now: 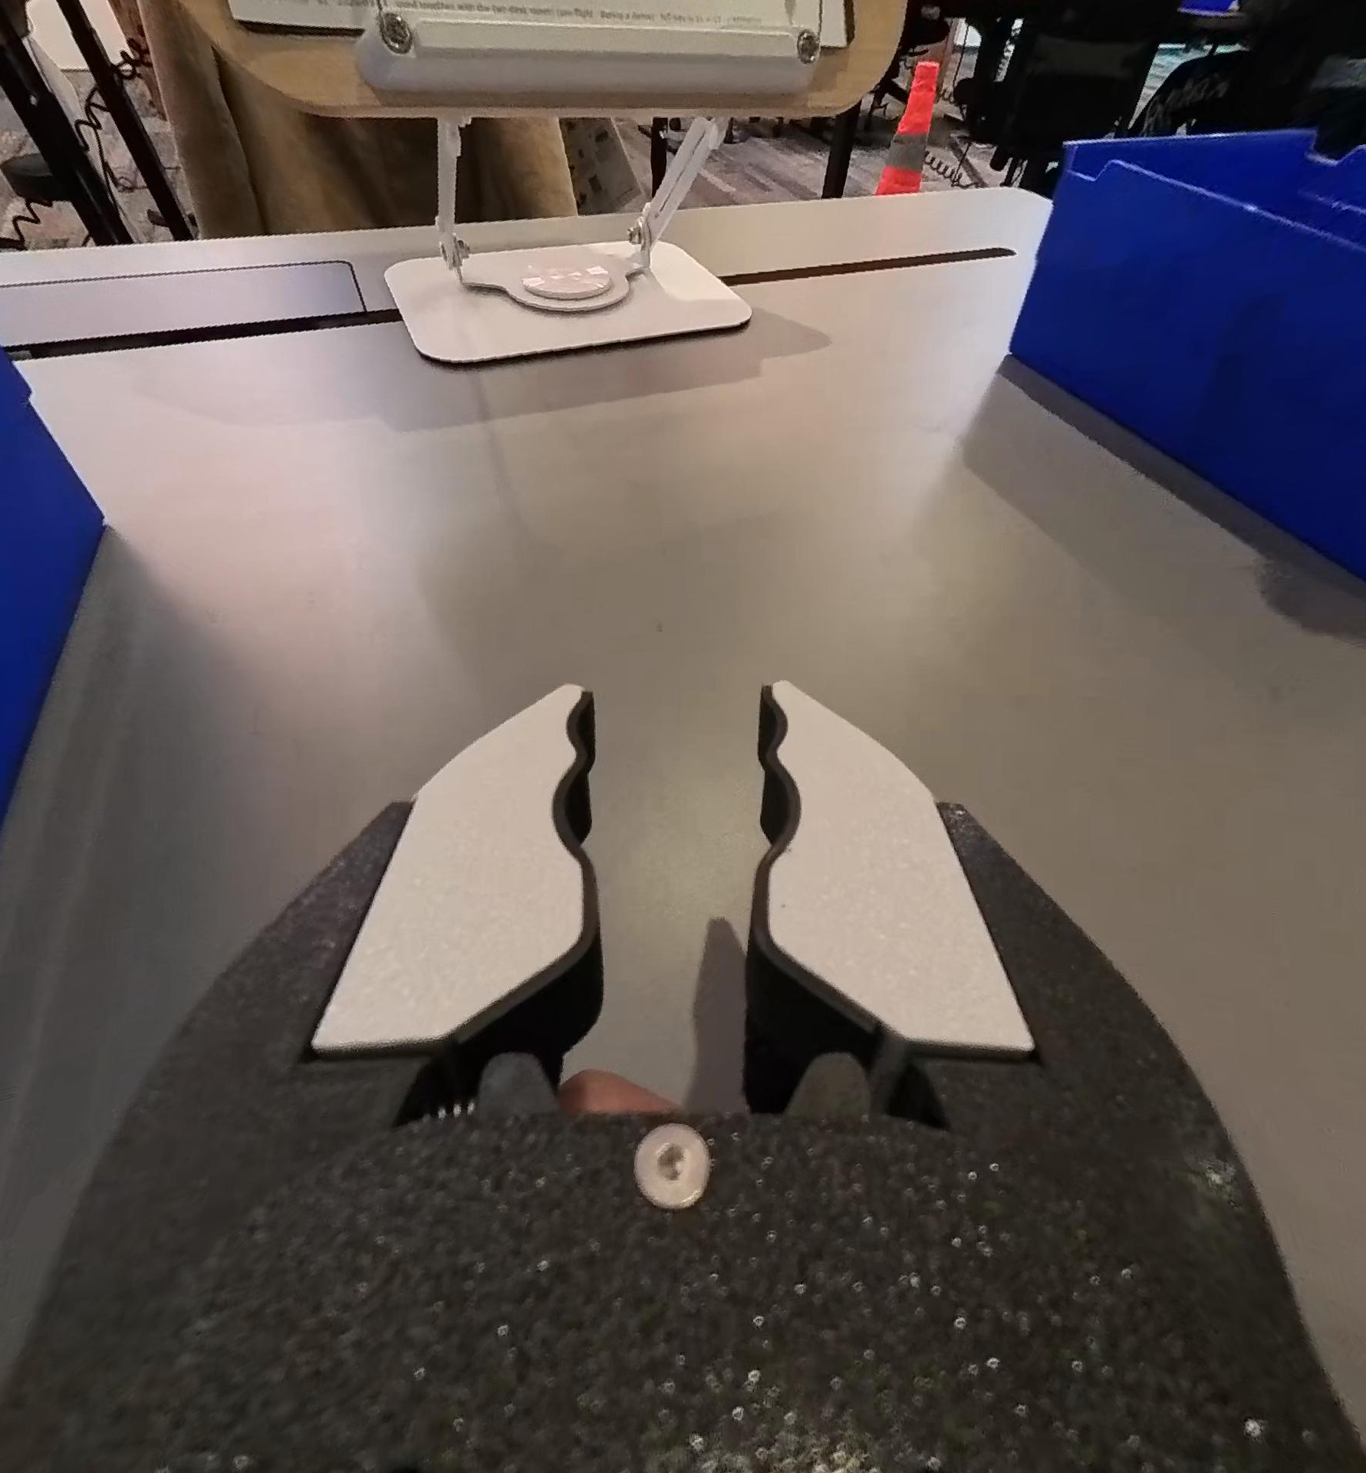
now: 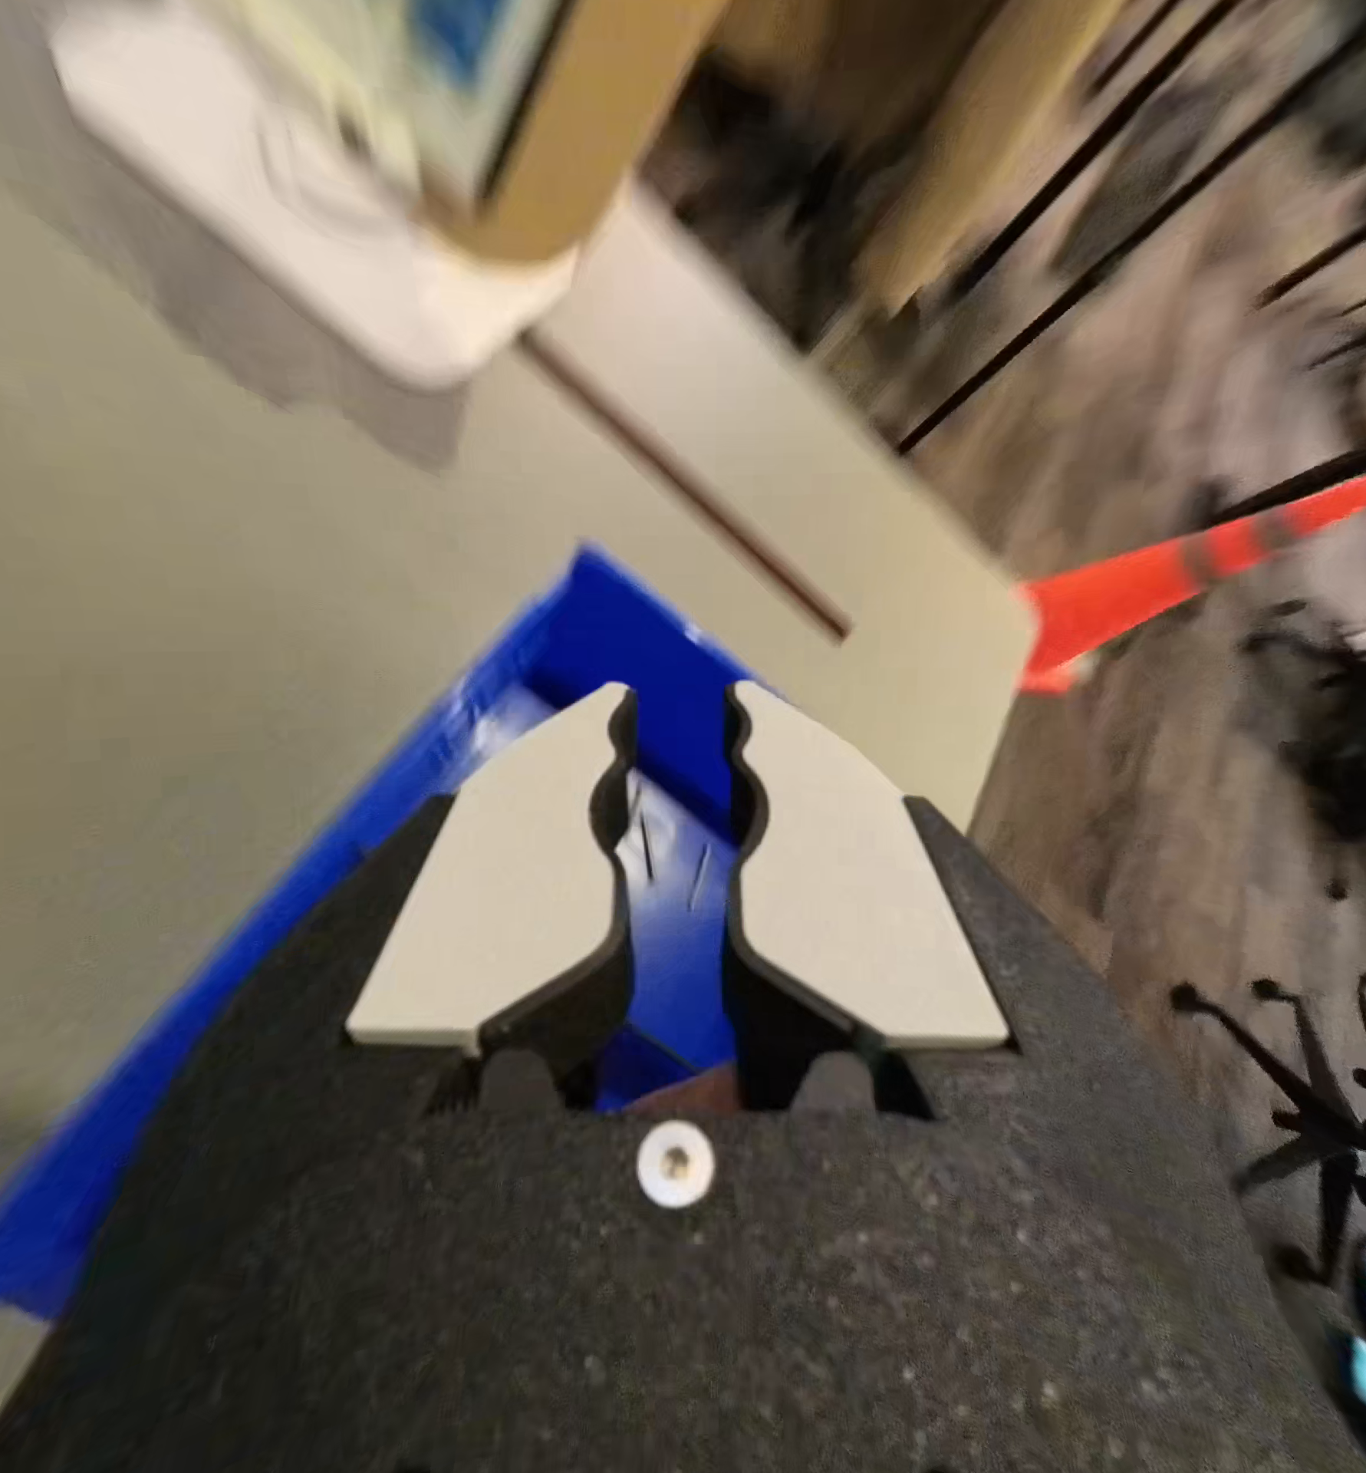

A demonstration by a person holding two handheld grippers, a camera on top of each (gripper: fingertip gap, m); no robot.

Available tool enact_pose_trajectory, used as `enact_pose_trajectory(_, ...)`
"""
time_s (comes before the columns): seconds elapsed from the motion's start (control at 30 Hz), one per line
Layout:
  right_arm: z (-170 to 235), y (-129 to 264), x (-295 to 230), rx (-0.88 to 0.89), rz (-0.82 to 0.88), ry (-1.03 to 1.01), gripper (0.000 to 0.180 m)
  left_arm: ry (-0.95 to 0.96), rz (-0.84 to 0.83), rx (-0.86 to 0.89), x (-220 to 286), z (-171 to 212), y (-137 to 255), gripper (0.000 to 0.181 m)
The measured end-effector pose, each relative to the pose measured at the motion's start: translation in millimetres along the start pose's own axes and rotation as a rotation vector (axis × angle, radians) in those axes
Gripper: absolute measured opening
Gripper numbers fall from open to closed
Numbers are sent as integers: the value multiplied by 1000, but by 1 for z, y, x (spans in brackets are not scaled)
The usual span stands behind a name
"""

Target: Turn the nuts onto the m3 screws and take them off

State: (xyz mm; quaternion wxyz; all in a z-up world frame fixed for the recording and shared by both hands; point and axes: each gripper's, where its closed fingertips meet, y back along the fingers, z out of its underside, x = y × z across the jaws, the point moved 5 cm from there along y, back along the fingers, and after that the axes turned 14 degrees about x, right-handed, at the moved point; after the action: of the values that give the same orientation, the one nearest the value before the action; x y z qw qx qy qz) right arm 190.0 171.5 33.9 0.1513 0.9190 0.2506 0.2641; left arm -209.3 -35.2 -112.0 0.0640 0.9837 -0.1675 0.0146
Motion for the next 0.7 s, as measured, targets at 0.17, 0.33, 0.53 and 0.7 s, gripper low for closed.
enact_pose_trajectory(0.17,-43,78,-108,394,92,-139,26,-27,-56,78,-10,-10,2,35)
enact_pose_trajectory(0.33,-20,66,-223,535,90,-315,27,-2,-123,86,-31,-19,0,36)
enact_pose_trajectory(0.53,17,23,-298,440,73,-496,37,54,-190,71,-44,-14,-11,38)
enact_pose_trajectory(0.7,21,16,-300,442,84,-477,36,17,-183,46,-41,-8,-15,39)
